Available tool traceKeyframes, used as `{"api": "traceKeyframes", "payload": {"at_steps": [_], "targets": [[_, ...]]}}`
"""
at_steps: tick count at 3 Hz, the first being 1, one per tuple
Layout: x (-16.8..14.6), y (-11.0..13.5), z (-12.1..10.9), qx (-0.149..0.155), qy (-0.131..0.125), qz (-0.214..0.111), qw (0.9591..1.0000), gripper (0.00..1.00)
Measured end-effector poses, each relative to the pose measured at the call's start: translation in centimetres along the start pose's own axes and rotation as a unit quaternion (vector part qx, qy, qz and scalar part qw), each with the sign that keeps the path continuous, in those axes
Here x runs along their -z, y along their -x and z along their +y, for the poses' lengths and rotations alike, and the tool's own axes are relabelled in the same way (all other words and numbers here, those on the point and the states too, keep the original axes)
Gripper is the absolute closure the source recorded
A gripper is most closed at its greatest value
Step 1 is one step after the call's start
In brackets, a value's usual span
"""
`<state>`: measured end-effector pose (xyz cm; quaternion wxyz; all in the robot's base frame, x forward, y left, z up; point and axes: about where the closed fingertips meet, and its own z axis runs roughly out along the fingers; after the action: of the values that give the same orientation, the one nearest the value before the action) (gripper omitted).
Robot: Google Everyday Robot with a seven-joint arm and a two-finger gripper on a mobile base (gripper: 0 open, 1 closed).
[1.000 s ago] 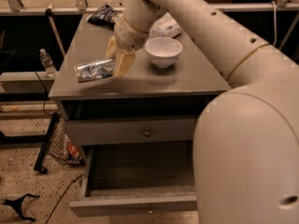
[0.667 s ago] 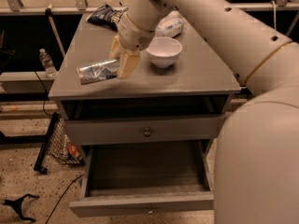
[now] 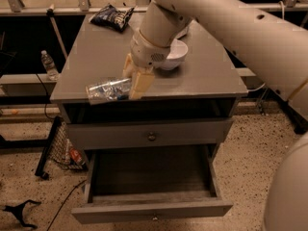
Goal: Place redbull can into middle drawer
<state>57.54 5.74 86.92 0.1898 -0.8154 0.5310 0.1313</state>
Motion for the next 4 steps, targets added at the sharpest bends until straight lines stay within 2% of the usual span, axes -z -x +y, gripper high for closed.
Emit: {"api": "traceKeyframes", "payload": {"at_steps": [1,3,4], "targets": [[-0.6,-0.3,2.2,-0.025,0.018,-0.008,0.9995,1.00],[-1.3,-0.5,2.8,-0.029,0.025,-0.004,0.9993,1.00],[-3.0,-0.9,4.4,-0.038,0.033,0.011,0.9987,1.00]]}}
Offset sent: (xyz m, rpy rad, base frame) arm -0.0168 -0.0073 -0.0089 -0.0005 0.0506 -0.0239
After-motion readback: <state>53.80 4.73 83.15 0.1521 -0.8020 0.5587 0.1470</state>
